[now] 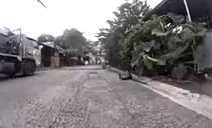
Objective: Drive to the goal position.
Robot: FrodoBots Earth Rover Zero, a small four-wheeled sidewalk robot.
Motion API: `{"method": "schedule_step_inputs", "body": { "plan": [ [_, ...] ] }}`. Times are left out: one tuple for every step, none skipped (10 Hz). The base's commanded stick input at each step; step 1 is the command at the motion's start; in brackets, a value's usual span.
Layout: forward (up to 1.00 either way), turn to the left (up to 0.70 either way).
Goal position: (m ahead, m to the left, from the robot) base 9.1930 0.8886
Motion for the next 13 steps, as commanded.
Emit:
{"method": "schedule_step_inputs", "body": {
  "plan": [
    [1.0,0.0],
    [1.0,0.0],
    [1.0,0.0],
    [1.0,0.0],
    [1.0,0.0],
    [1.0,0.0],
    [1.0,0.0],
    [1.0,0.0],
    [1.0,0.0],
    [1.0,0.0],
    [1.0,0.0],
    [1.0,0.0],
    [1.0,0.0]
  ]
}}
